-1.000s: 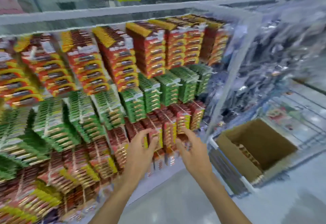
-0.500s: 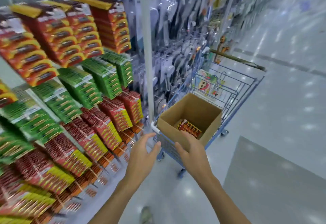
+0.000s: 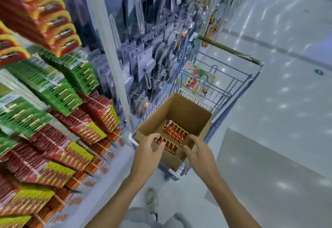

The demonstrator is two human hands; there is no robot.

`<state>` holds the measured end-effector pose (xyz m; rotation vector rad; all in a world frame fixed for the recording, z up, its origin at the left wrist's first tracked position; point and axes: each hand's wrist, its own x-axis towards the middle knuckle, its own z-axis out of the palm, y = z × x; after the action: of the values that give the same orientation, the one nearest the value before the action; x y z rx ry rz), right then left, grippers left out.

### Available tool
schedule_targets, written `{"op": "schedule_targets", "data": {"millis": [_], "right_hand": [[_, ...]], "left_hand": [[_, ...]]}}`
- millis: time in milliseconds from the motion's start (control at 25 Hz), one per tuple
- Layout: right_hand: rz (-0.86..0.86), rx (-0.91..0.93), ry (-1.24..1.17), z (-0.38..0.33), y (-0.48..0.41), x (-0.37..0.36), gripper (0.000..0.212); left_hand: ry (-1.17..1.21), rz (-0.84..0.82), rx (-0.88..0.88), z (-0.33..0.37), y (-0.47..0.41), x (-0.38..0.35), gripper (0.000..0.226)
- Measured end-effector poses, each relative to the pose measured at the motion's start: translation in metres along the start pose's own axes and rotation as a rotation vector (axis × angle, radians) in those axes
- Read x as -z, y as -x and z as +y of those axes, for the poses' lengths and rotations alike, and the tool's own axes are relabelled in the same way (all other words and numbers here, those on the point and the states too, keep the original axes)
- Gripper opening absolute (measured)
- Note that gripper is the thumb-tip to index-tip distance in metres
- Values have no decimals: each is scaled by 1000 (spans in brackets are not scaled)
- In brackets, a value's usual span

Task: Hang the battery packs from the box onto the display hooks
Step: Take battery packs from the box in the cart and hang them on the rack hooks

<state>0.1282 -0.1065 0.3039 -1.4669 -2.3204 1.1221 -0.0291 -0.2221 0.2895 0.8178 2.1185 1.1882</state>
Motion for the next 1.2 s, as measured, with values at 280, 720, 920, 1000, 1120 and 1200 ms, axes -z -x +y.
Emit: {"op": "schedule_targets", "data": {"millis": [280, 720, 920, 1000, 1120, 1200], "right_hand": [[-95, -54, 54, 14, -86, -8, 48], [-491, 76, 203, 61, -229, 1, 41], [-645, 118, 339, 87, -284, -20, 36], [-707, 99, 401, 98, -302, -38, 36], [-778, 59, 506, 113, -326, -66, 40], [-827, 18, 546, 122, -340, -86, 43]], "left_hand": [[-56, -30, 97, 0, -64, -25, 36], [-56, 167, 479, -3, -126, -109, 37], [-49, 188, 696, -21, -156, -153, 45], [-35, 171, 781, -39, -170, -166, 45], [43, 152, 879, -64, -186, -183, 37], [95, 155, 954, -85, -198, -192, 31]]}}
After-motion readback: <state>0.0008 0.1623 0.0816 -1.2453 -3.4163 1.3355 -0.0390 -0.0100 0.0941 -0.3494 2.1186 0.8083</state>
